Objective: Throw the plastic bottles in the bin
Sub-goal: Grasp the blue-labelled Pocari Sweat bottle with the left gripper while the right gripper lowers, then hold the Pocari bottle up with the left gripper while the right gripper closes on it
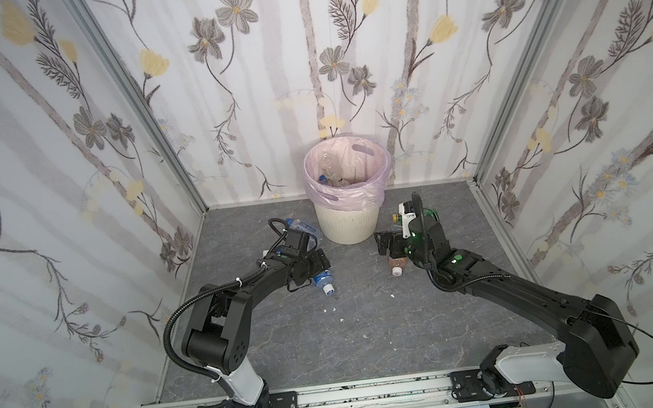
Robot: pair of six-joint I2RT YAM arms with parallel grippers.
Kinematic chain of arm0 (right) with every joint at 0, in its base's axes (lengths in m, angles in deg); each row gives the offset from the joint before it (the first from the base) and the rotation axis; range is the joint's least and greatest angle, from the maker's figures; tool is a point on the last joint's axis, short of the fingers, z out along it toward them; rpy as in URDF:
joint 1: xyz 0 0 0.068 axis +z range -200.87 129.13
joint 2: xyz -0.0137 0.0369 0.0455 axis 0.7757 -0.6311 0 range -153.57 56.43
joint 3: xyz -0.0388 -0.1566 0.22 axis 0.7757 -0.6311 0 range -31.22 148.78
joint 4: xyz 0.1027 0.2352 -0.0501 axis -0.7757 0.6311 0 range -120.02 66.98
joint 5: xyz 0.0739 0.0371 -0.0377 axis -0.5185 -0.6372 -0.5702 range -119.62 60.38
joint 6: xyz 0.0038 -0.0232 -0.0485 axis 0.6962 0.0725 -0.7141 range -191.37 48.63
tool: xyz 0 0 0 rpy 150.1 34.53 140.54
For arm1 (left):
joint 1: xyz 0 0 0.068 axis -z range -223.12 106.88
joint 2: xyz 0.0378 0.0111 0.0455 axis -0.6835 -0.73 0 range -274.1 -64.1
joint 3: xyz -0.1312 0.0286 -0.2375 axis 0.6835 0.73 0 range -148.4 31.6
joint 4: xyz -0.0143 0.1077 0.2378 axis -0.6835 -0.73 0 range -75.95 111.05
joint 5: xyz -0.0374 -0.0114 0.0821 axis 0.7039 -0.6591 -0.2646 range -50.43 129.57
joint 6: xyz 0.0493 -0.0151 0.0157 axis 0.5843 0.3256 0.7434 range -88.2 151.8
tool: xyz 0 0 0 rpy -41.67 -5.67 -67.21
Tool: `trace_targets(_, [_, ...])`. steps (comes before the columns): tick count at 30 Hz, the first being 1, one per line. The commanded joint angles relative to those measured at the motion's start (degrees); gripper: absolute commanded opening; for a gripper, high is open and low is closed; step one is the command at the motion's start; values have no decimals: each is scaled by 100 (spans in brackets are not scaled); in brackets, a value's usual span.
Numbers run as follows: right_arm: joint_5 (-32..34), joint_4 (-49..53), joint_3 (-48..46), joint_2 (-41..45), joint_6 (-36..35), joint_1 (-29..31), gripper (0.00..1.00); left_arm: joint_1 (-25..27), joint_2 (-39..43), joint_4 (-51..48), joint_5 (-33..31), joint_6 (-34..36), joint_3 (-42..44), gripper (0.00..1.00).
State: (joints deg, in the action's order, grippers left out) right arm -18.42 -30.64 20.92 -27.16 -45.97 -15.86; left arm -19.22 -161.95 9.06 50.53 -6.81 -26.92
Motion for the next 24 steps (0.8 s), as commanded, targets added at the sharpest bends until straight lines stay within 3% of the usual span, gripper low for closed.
trace_targets(1, [127,-315,-40,9,-36,-31,100,9,-82,91,-7,-33,-41,82])
trace_targets(24, [-142,-517,-212,-61,84,-221,100,572,-334,91,77,196,-324,55])
